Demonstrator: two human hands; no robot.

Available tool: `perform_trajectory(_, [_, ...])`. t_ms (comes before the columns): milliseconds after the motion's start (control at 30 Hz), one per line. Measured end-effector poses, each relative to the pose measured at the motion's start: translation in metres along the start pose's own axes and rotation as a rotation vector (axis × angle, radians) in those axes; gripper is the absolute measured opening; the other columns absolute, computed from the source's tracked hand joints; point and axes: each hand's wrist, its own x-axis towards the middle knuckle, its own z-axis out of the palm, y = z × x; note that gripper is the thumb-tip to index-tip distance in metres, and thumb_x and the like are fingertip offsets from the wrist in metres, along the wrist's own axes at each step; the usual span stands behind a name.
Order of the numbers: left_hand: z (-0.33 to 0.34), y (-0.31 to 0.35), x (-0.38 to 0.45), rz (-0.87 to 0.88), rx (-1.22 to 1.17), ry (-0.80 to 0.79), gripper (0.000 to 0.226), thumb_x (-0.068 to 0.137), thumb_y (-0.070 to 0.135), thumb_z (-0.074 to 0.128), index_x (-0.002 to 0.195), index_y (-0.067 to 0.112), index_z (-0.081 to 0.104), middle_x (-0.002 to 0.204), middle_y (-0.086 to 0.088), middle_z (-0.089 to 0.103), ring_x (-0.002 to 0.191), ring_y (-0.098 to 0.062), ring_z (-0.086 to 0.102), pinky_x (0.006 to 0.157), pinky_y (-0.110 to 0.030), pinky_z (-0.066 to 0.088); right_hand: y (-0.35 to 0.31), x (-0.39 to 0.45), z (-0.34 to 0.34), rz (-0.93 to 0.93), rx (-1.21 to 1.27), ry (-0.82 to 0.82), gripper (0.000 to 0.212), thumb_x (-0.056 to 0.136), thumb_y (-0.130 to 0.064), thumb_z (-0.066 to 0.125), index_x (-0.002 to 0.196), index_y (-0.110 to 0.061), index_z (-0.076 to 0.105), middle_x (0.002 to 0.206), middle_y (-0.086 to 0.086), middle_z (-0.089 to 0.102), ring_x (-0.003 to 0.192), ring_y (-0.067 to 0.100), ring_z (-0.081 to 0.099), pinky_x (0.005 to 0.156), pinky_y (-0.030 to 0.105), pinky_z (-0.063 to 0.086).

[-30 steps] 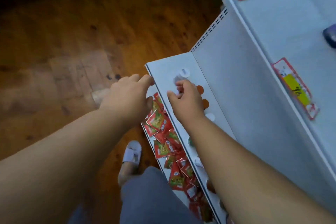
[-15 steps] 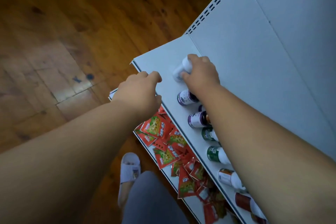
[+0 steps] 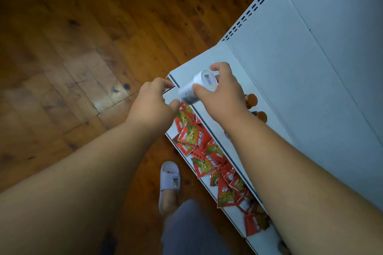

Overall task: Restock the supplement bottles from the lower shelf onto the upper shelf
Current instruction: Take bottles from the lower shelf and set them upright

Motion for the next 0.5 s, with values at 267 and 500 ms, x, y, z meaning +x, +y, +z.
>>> perform_trajectory(267, [-0.130, 0.059, -0.110, -0.414, -0.942, -0.524, 0.035, 0.098, 0.026, 0.045, 0.125, 0.012, 0.061, 0.100, -0.015, 0.069, 0.078, -0.025, 0.070, 0.063, -0.031, 0.056, -0.108, -0.140, -0.080, 0.032, 0.419, -0.159, 0.048, 0.083, -0.037, 0.075, 0.123, -0.042, 0.050, 0.114, -0.015, 0.060, 0.100, 0.006, 0.064, 0.087, 0.033, 0.058])
perform_trajectory(500, [-0.176, 0.122, -0.169, -0.229, -0.892, -0.825, 0.048, 0.080, 0.019, 0.061, 0.125, 0.003, 0.055, 0.110, -0.022, 0.064, 0.088, -0.029, 0.069, 0.072, -0.036, 0.059, -0.144, -0.237, -0.145, 0.068, 0.575, 0.060, 0.043, 0.074, -0.055, 0.066, 0.115, -0.047, 0.057, 0.113, -0.015, 0.063, 0.103, 0.005, 0.063, 0.086, 0.033, 0.057])
